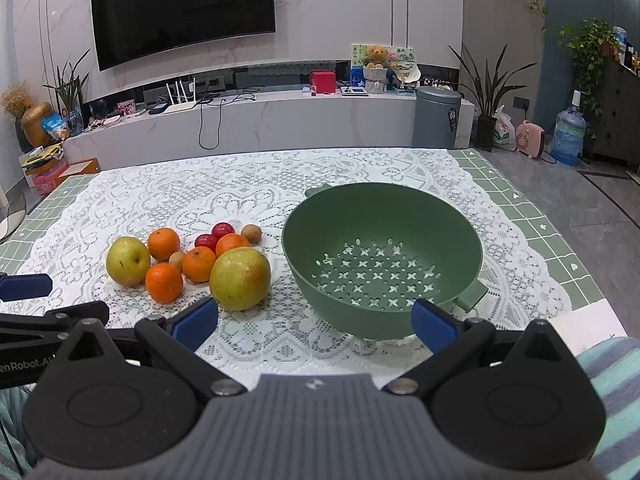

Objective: Organize fruits

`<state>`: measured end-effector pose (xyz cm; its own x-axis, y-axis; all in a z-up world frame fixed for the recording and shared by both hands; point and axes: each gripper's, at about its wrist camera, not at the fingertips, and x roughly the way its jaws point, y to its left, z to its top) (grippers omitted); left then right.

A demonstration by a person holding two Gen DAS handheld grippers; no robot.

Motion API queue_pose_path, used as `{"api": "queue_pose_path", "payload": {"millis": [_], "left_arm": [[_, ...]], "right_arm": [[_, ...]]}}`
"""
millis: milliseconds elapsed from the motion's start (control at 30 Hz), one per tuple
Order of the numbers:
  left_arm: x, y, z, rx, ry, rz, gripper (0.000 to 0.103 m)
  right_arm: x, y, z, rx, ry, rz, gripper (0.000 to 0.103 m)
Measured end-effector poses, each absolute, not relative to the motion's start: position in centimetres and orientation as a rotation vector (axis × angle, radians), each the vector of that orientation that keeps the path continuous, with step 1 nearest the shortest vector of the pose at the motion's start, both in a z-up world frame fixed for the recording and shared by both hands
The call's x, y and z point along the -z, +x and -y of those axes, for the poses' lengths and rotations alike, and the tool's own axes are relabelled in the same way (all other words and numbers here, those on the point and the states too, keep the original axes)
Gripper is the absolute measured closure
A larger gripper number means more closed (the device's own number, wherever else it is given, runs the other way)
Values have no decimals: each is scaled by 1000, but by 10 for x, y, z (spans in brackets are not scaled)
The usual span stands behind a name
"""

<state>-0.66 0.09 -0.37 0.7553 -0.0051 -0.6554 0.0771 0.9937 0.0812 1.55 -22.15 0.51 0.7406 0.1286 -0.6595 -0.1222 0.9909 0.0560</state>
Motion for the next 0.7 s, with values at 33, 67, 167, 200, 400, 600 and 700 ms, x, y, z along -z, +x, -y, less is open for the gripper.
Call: {"api": "queue_pose_path", "payload": {"millis": [33,67,167,200,400,600,700], "left_arm": [[4,-7,-1,45,105,-714,17],[4,-6,-1,45,105,-715,17],[3,-6,-1,45,104,-718,17],[3,-6,-1,45,104,-718,17],[4,-6,-3,42,99,-723,17],[5,-6,-5,42,92,-728,17],[5,-5,-6,41,88,-730,17]], "right_arm": [[-5,16,221,-137,9,-725,4],[-5,16,222,-137,9,-726,4],[-5,16,221,-138,10,-729,4],[-5,16,221,-138,10,-730,4],[-3,17,220,-141,9,-737,4],[-2,17,220,-141,7,-743,4],[-2,18,219,-142,5,-747,4]]}}
